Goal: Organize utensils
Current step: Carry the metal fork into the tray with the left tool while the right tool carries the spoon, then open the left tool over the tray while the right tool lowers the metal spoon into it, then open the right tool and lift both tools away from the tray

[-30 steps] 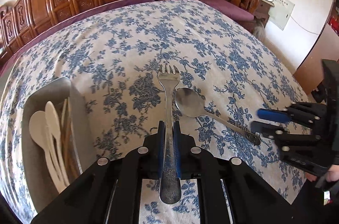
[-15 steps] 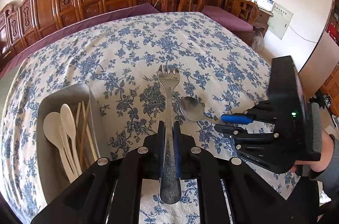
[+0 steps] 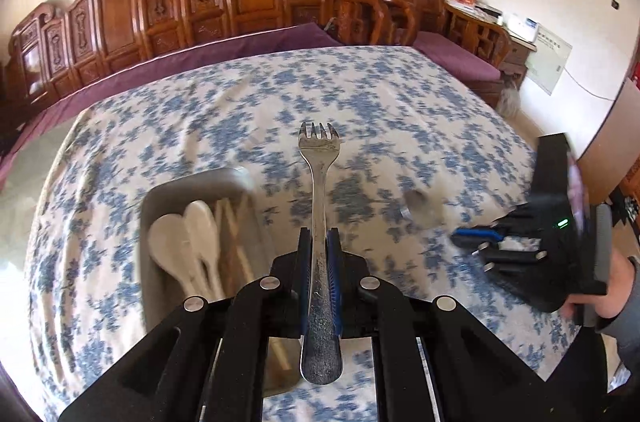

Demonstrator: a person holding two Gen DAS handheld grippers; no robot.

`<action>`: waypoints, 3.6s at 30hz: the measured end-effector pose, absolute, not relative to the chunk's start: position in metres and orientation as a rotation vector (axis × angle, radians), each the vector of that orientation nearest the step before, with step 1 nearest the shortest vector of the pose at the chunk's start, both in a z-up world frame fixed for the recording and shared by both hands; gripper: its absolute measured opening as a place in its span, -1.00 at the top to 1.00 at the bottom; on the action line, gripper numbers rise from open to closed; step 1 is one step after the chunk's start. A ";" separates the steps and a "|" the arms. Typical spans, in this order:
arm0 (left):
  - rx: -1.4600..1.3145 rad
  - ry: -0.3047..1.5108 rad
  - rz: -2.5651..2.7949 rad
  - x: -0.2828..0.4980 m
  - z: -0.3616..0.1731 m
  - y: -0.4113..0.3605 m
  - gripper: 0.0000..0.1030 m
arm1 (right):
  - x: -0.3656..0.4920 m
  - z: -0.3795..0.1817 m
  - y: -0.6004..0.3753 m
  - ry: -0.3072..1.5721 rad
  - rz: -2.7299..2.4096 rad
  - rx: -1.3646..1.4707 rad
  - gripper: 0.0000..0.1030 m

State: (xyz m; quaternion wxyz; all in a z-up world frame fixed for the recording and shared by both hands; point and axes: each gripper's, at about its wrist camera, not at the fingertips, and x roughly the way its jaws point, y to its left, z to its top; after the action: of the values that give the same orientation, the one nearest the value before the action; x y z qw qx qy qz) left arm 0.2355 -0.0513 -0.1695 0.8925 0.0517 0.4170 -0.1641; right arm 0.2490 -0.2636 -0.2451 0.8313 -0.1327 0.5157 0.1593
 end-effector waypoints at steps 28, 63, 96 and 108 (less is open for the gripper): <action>0.074 1.048 -0.229 0.276 -0.237 0.017 0.85 | 0.256 -0.164 -0.203 0.940 0.441 -0.238 0.86; 0.023 0.876 -0.147 0.227 -0.160 0.110 0.63 | 0.301 -0.212 -0.041 1.062 0.493 -0.092 0.85; 0.016 0.761 -0.158 0.138 -0.095 0.046 -0.65 | 0.163 -0.106 -0.175 0.816 0.367 0.048 -0.68; 0.060 0.770 -0.149 0.113 -0.077 -0.007 -0.86 | 0.114 -0.064 -0.237 0.727 0.226 0.042 -0.95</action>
State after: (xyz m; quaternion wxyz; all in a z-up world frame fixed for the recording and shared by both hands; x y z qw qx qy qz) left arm 0.1133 -0.0074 -0.0774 0.9237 0.0292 0.3751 -0.0725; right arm 0.1145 -0.2368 -0.0639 0.9281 0.0204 0.3550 0.1102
